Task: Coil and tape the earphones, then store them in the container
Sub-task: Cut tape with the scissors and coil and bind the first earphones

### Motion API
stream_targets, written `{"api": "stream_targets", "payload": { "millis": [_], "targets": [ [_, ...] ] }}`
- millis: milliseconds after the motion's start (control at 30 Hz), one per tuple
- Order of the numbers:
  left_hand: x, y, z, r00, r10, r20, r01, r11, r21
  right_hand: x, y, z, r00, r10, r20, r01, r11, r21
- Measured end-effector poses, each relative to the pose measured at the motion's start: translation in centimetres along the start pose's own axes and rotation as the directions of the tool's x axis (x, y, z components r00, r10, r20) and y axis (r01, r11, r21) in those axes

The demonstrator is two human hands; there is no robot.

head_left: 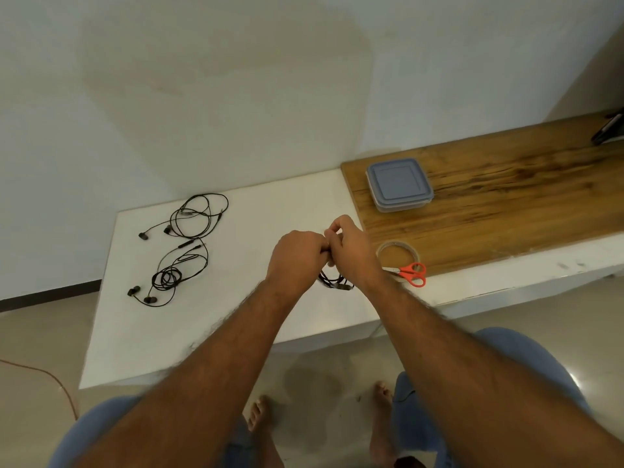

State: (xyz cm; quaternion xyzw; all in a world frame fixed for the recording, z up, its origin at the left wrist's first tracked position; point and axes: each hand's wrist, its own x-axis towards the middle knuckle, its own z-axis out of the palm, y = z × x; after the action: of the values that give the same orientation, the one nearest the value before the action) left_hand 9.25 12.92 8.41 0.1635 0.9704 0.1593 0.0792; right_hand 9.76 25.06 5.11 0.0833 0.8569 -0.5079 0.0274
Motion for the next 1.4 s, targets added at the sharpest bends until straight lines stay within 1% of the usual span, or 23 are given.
{"api": "stream_targets", "payload": {
  "millis": [67, 100, 233, 333, 433, 567, 667, 733, 800, 900, 1000, 1100, 1200, 1333, 1400],
  "targets": [
    [-0.5, 0.4, -1.4, 1.000, 0.002, 0.005, -0.001, 0.999, -0.036, -0.5, -0.6, -0.4, 0.999, -0.031, -0.012, 0.031, 0.999, -0.018],
    [-0.8, 0.6, -2.0, 1.000, -0.007, 0.019, 0.008, 0.996, -0.089, -0.7, -1.2, -0.8, 0.998, -0.051, -0.019, 0.051, 0.998, -0.028],
    [-1.7, 1.2, -4.8, 0.993, -0.038, 0.110, 0.076, 0.927, -0.368, -1.5, -4.1, -2.4, 0.987, -0.153, -0.052, 0.149, 0.986, -0.077],
    [-2.9, 1.9, -7.4, 0.981, -0.039, 0.189, 0.143, 0.805, -0.576, -2.3, -6.9, -3.9, 0.976, -0.201, -0.088, 0.191, 0.975, -0.111],
    [-4.4, 2.6, -10.3, 0.968, -0.024, 0.248, 0.200, 0.667, -0.718, -3.5, -9.8, -5.4, 0.958, -0.259, -0.119, 0.243, 0.961, -0.133],
    [-7.0, 3.5, -13.3, 0.952, 0.004, 0.307, 0.264, 0.501, -0.824, -5.6, -12.9, -6.9, 0.924, -0.353, -0.148, 0.328, 0.929, -0.170],
    [-9.1, 4.2, -14.9, 0.965, 0.002, 0.262, 0.234, 0.449, -0.863, -7.5, -15.0, -7.7, 0.891, -0.417, -0.178, 0.396, 0.907, -0.141],
    [-10.1, 4.8, -16.0, 0.978, -0.016, 0.209, 0.192, 0.462, -0.866, -8.6, -16.0, -8.2, 0.878, -0.438, -0.192, 0.420, 0.899, -0.126],
    [-11.4, 5.6, -17.5, 0.990, -0.039, 0.133, 0.134, 0.515, -0.847, -10.1, -17.4, -9.1, 0.867, -0.459, -0.194, 0.448, 0.888, -0.101],
    [-12.9, 6.3, -19.3, 0.996, -0.066, 0.057, 0.085, 0.582, -0.809, -11.5, -19.0, -10.5, 0.874, -0.459, -0.161, 0.463, 0.886, -0.013],
    [-14.1, 6.6, -20.9, 0.994, -0.105, -0.001, 0.064, 0.613, -0.788, -12.4, -20.4, -12.3, 0.860, -0.496, -0.123, 0.498, 0.867, -0.016],
    [-14.8, 6.9, -22.3, 0.991, -0.127, -0.033, 0.058, 0.647, -0.760, -13.3, -21.7, -14.3, 0.804, -0.592, -0.053, 0.583, 0.803, -0.126],
    [-15.2, 7.2, -23.4, 0.988, -0.141, -0.058, 0.059, 0.703, -0.708, -14.5, -22.8, -15.7, 0.746, -0.658, 0.100, 0.660, 0.713, -0.236],
    [-15.4, 7.9, -24.7, 0.989, -0.132, -0.068, 0.060, 0.772, -0.633, -15.1, -23.6, -16.0, 0.670, -0.682, 0.294, 0.730, 0.533, -0.428],
    [-15.3, 8.5, -25.4, 0.991, -0.116, -0.066, 0.055, 0.805, -0.591, -15.1, -23.9, -15.8, 0.654, -0.684, 0.322, 0.726, 0.450, -0.519]
  ]
}}
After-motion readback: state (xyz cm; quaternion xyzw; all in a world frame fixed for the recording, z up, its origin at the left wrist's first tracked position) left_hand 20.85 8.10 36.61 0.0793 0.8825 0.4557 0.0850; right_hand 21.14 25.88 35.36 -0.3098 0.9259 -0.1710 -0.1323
